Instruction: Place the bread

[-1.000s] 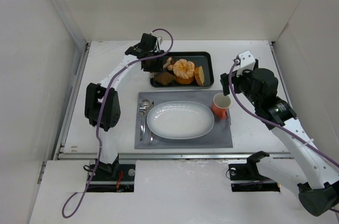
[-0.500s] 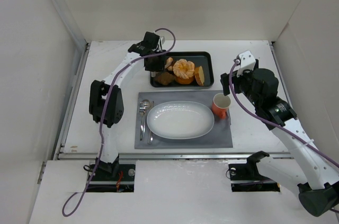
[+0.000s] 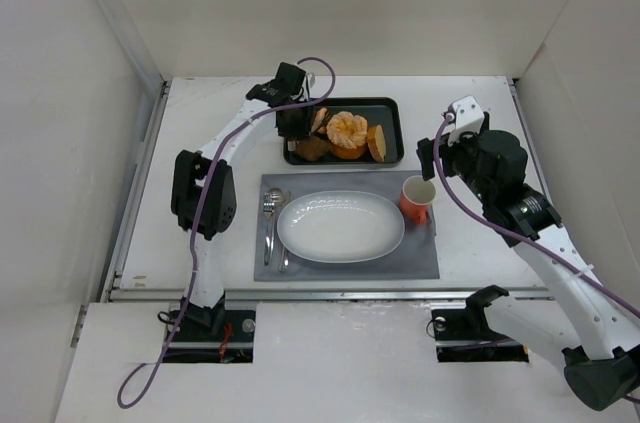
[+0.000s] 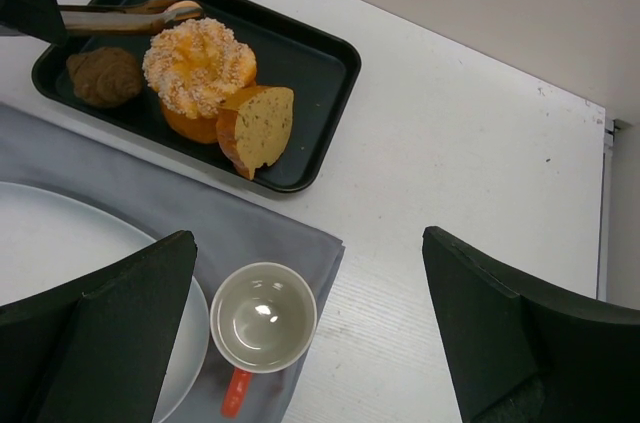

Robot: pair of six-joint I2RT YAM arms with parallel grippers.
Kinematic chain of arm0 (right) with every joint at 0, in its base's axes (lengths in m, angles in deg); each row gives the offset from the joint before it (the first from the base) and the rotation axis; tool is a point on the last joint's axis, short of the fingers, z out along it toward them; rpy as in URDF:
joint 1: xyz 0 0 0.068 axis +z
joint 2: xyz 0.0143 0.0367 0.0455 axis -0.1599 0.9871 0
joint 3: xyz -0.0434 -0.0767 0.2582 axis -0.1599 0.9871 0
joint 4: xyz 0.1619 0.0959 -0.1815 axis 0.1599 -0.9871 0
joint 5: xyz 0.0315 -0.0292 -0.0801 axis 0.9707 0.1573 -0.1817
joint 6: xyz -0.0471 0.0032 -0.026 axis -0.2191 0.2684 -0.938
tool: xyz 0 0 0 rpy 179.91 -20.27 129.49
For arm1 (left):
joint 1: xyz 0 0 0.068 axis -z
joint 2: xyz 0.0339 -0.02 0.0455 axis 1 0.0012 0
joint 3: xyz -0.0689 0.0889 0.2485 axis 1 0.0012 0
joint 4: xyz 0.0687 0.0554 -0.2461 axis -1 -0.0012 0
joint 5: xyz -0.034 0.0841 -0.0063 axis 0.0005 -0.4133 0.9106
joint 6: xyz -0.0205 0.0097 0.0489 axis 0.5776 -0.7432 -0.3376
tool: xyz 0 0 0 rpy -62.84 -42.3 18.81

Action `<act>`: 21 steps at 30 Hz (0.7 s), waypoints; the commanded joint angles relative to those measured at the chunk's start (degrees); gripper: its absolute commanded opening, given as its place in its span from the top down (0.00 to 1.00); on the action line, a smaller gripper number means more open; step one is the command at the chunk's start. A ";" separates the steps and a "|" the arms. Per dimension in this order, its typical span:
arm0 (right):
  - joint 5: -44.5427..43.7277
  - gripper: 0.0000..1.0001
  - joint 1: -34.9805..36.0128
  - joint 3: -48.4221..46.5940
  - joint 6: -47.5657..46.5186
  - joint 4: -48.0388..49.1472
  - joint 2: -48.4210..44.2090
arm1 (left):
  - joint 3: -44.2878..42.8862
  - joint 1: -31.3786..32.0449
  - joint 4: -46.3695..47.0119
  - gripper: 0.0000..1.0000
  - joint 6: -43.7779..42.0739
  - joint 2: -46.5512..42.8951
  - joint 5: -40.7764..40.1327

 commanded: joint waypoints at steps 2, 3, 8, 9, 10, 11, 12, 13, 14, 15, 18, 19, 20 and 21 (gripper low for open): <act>-0.73 0.00 0.36 -0.25 -0.09 2.81 -1.10 | -1.95 0.40 0.08 0.77 -0.51 -2.68 -1.26; -0.73 0.00 0.36 -0.25 -0.09 2.81 -1.10 | -1.95 0.40 0.08 0.77 -0.51 -3.21 -1.78; -0.73 0.00 0.36 -0.25 -0.09 2.81 -1.10 | -0.90 0.40 1.22 0.81 0.02 -5.94 -4.94; -0.73 0.00 0.36 -0.25 -0.09 2.81 -1.10 | -0.90 0.40 1.23 0.81 0.02 -7.07 -4.95; -0.73 0.00 0.36 -0.25 -0.09 2.81 -1.10 | -0.90 0.40 1.23 0.82 0.02 -7.69 -5.64; -0.73 0.00 0.36 -0.25 -0.09 2.81 -1.10 | -0.37 0.40 1.23 0.82 0.02 -8.22 -6.43; -0.73 0.00 0.36 -0.25 -0.09 2.81 -1.10 | -0.37 0.40 1.23 0.82 0.02 -8.83 -7.05; -0.73 0.00 0.36 -0.25 -0.09 2.81 -1.62 | -0.37 0.40 1.23 0.82 0.02 -9.97 -7.67; -0.73 0.00 0.36 -0.25 -0.09 2.81 -1.63 | -0.37 0.40 1.23 0.82 0.02 -10.51 -8.19; -0.73 0.00 0.36 -0.25 -0.09 2.81 -1.63 | -0.37 0.40 1.23 0.84 0.02 -11.64 -8.98; -0.73 0.00 0.36 -0.25 -0.09 2.81 -1.63 | 0.16 0.40 1.23 0.84 0.02 -13.49 -9.51; -0.73 0.00 0.36 -0.25 -0.09 2.81 -1.63 | 0.16 0.40 1.23 0.84 0.02 -14.72 -9.52; -0.73 0.00 0.36 -0.25 -0.09 2.81 -1.63 | 0.16 0.40 1.23 0.84 0.02 -15.43 -9.52; -0.73 0.00 0.36 -0.25 -0.09 2.81 -1.63 | 0.86 0.40 1.23 0.84 0.02 -16.39 -9.00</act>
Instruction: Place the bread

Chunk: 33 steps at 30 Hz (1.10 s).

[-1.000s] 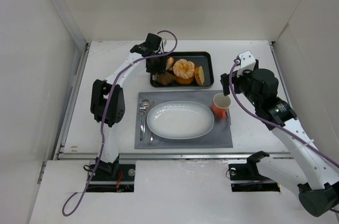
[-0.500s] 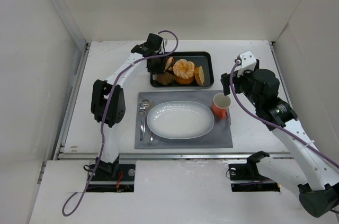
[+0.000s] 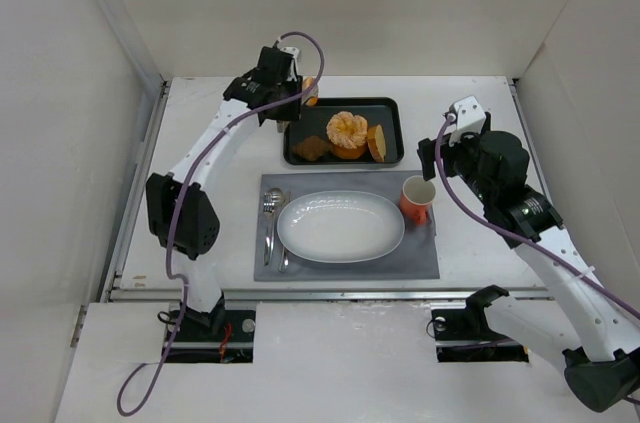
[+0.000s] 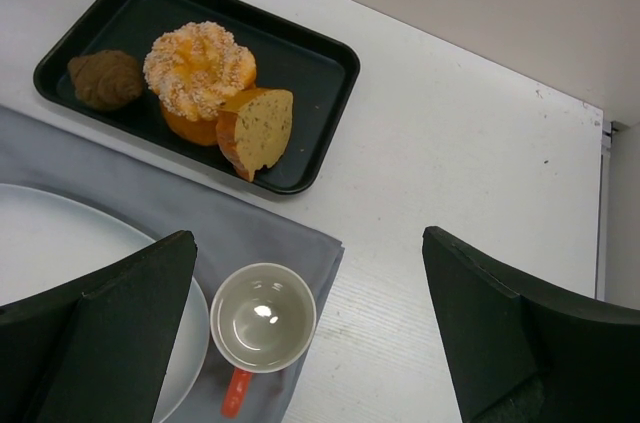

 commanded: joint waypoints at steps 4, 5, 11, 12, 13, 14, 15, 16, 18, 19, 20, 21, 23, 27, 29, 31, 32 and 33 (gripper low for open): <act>-1.26 0.00 0.36 -0.31 -0.09 2.70 -1.08 | 5.33 1.89 1.86 0.84 0.52 -12.62 0.57; -1.26 0.00 0.36 -0.31 -0.09 2.70 -1.08 | 6.83 2.77 2.47 0.84 1.04 -14.37 0.57; -1.26 0.00 0.36 -0.31 -0.09 2.70 -1.08 | 23.87 12.08 2.48 0.84 4.12 -30.89 -0.74; -1.26 0.00 0.36 -0.31 -0.09 2.70 -1.08 | 26.07 13.57 2.48 0.84 5.95 -33.00 -1.44; -1.26 0.00 0.36 -0.31 -0.09 2.70 -1.08 | 32.01 17.59 2.48 0.84 8.15 -39.11 -1.45; -1.26 0.00 0.36 -0.31 -0.09 2.70 -1.08 | 33.54 18.85 2.48 0.84 9.13 -40.83 -1.45; -1.26 0.00 0.36 -0.31 -0.09 2.70 -1.08 | 34.95 20.08 1.78 0.84 10.27 -42.50 -1.45; -1.26 0.00 0.36 -0.31 -0.09 2.70 -0.56 | 37.23 22.53 0.99 0.84 11.84 -45.21 -1.45; -1.26 0.00 0.36 -0.31 -0.09 2.70 -0.55 | 38.65 24.56 -0.59 0.84 13.26 -46.90 -1.45; -1.78 0.00 0.36 -0.31 -0.09 2.70 -0.55 | 39.18 25.44 -1.47 0.84 13.27 -46.91 -1.45; -1.78 0.00 0.36 -0.31 -0.09 3.22 -0.55 | 40.32 26.76 -2.26 0.84 14.05 -47.69 -2.06; -1.78 0.00 0.36 -0.31 -0.09 3.23 -0.55 | 40.94 26.77 -2.79 0.84 14.67 -47.70 -2.07; -1.78 0.00 0.36 -0.31 -0.09 3.23 -0.55 | 42.44 27.30 -3.32 0.84 14.67 -47.70 -2.07; -2.31 0.00 0.36 -0.31 -0.09 3.23 -0.55 | 44.98 27.30 -2.19 0.84 14.67 -47.70 -0.84; -2.31 0.00 0.36 -0.31 -0.09 3.23 -0.55 | 45.78 27.30 -1.04 0.84 14.67 -47.70 0.21; -2.31 0.00 0.36 -0.31 -0.09 3.23 -0.55 | 46.30 27.30 -0.51 0.84 14.67 -46.04 1.01; -2.31 0.00 0.36 -0.31 -0.09 3.23 -0.03 | 46.30 27.82 -0.51 0.84 14.67 -45.34 1.01; -2.31 0.00 0.36 -0.31 -0.09 3.23 -0.03 | 46.30 27.82 -0.51 0.84 14.67 -44.63 1.71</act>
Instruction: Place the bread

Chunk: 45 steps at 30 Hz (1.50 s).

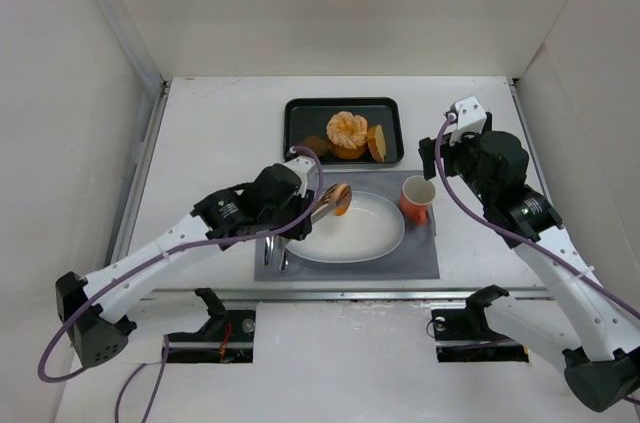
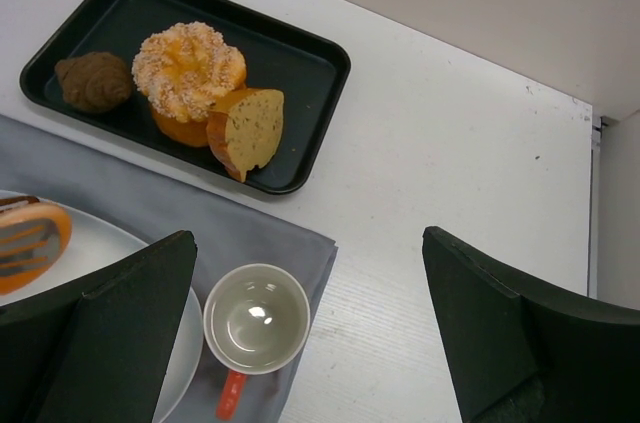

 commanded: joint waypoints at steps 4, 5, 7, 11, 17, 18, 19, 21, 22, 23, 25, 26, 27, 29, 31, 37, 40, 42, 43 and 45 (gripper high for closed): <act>-0.93 0.00 0.36 -0.53 -0.09 2.86 -0.05 | -0.29 2.41 3.14 0.82 0.27 5.05 0.40; -0.93 0.00 0.36 -0.53 -0.09 2.86 -0.05 | -0.30 3.02 3.14 0.82 0.27 6.45 0.40; -0.93 0.00 0.36 -0.53 -0.09 2.86 -0.05 | -0.83 3.56 3.14 0.81 0.27 7.78 0.40; -0.93 0.00 0.36 -0.53 -0.09 2.86 -0.58 | -1.35 4.79 3.14 0.75 0.27 10.23 -0.22; -0.93 0.00 0.36 -0.53 -0.09 2.86 -0.58 | -1.88 6.54 3.14 0.47 0.79 10.77 -1.36; -0.93 0.00 0.36 -0.53 -0.09 2.86 -0.58 | -1.88 6.54 3.14 0.47 1.31 10.77 -1.36; -0.93 0.00 0.36 -0.53 -0.09 2.86 -0.58 | -1.88 6.54 3.14 0.45 1.32 10.77 -1.88; -0.93 0.00 0.36 -0.53 -0.09 2.86 -1.10 | -1.88 7.07 2.62 0.45 1.32 10.77 -1.89; -0.93 0.00 0.36 -0.53 -0.09 2.86 -1.10 | -1.88 7.07 2.62 0.45 1.32 10.77 -1.89; -0.93 0.00 0.36 -0.53 -0.09 2.86 -1.10 | -2.40 7.07 2.62 0.47 1.32 10.77 -1.89; -0.93 0.00 0.36 -0.53 -0.09 2.86 -1.10 | -2.41 7.07 2.62 0.48 1.32 10.77 -1.89; -0.93 0.00 0.36 -0.53 -0.09 2.86 -1.10 | -2.41 7.07 2.62 0.48 1.84 10.25 -1.89; -0.93 0.00 0.36 -0.53 -0.09 2.86 -1.10 | -2.41 7.07 2.62 0.49 1.85 10.24 -1.89; -0.93 0.00 0.36 -0.53 -0.09 2.86 -1.10 | -2.93 7.07 2.09 0.50 1.85 9.63 -2.41; -0.93 0.00 0.36 -0.53 -0.09 2.86 -1.10 | -3.46 7.60 2.09 0.52 1.85 9.10 -2.94; -0.93 0.00 0.36 -0.53 -0.09 2.86 -1.10 | -6.63 7.60 -0.28 0.53 2.37 6.55 -3.47; -0.93 0.00 0.36 -0.53 -0.09 2.86 -1.10 | -7.85 7.60 -1.33 0.53 2.37 6.55 -3.99; -0.93 0.00 0.36 -0.53 -0.09 2.86 -1.10 | -7.86 7.60 -1.86 0.53 2.37 5.94 -4.52; -0.93 0.00 0.36 -0.53 -0.09 2.86 -1.10 | -8.38 7.60 -1.87 0.53 2.37 5.93 -4.53; -0.93 0.00 0.36 -0.53 -0.09 2.86 -1.10 | -9.00 7.60 -3.18 0.54 2.90 5.93 -6.27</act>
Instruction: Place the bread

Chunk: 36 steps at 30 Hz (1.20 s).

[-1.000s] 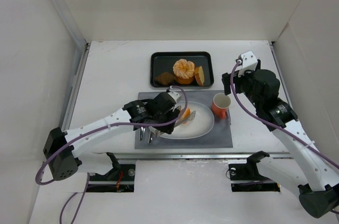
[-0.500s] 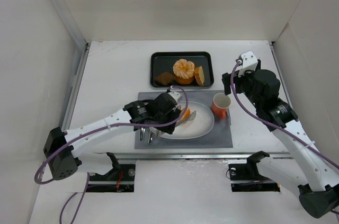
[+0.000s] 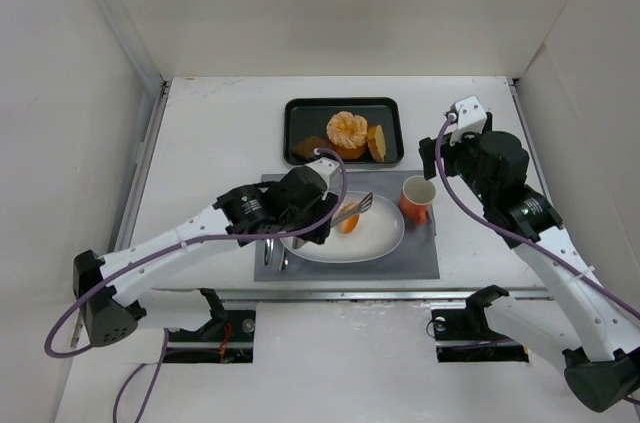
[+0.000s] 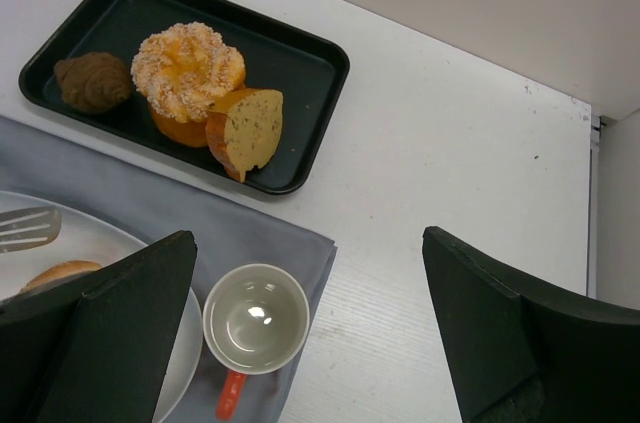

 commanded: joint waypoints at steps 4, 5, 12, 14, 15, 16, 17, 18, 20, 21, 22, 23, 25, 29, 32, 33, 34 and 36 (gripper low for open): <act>-0.80 0.00 0.36 -0.53 -0.09 2.83 -1.08 | -6.04 0.32 -4.57 0.54 1.09 -3.06 -8.17; -0.80 0.00 0.36 -0.53 -0.09 2.83 -1.08 | -7.26 0.32 -5.10 0.56 1.70 -3.58 -9.76; -0.28 0.00 0.36 -0.53 -0.09 2.83 -1.61 | -7.63 -7.66 -2.57 0.59 -0.92 -5.43 -18.92; -0.28 0.00 0.36 -0.53 -0.09 2.83 -1.61 | -6.31 -14.07 0.60 0.60 -3.81 -5.43 -19.44; 0.25 0.00 0.36 -0.53 -0.09 2.83 -1.61 | -6.31 -16.09 1.57 0.60 -4.79 -4.91 -19.44; 0.25 0.00 0.36 -0.53 -0.09 2.83 -1.61 | -5.70 -20.90 2.97 0.60 -5.67 -3.42 -19.44; 0.25 0.00 0.36 -0.53 -0.09 2.83 -1.61 | -5.17 -23.21 3.77 0.60 -6.46 -2.62 -18.57; 0.25 0.00 0.36 -0.53 -0.09 2.83 -1.61 | -5.17 -25.32 4.91 0.61 -8.04 -1.92 -17.96; 0.25 0.00 0.36 -0.53 -0.09 2.83 -2.13 | -3.15 -32.35 8.76 0.61 -9.63 0.10 -15.68; 0.25 0.00 0.36 -0.53 -0.09 2.83 -2.14 | -2.53 -34.72 10.09 0.61 -10.16 0.89 -13.58; 0.77 0.00 0.36 -0.53 -0.09 2.83 -2.14 | -2.53 -37.10 11.23 0.63 -10.68 1.86 -11.55; 0.78 0.00 0.36 -0.53 -0.09 2.83 -2.14 | -1.92 -41.21 12.99 0.63 -11.56 3.95 -9.62; 0.78 0.00 0.36 -0.53 -0.09 2.83 -2.14 | -1.39 -43.96 14.49 0.63 -12.09 6.60 -7.59; 0.78 0.00 0.36 -0.53 -0.09 2.31 -2.14 | -1.39 -48.45 16.78 0.63 -12.62 13.63 -6.08; 0.78 0.00 0.36 -0.53 -0.09 2.31 -2.14 | -1.39 -49.34 18.62 0.63 -12.10 18.29 -4.77; 0.78 0.00 0.36 -0.53 -0.09 2.31 -2.14 | -1.39 -49.34 18.63 0.63 -12.10 20.13 -5.46; 1.30 0.00 0.36 -0.53 -0.09 2.31 -2.14 | -1.39 -49.34 19.32 0.63 -12.10 21.02 -5.47; 1.31 0.00 0.36 -0.53 -0.09 2.31 -2.14 | -1.39 -49.95 19.33 0.64 -12.62 22.69 -6.70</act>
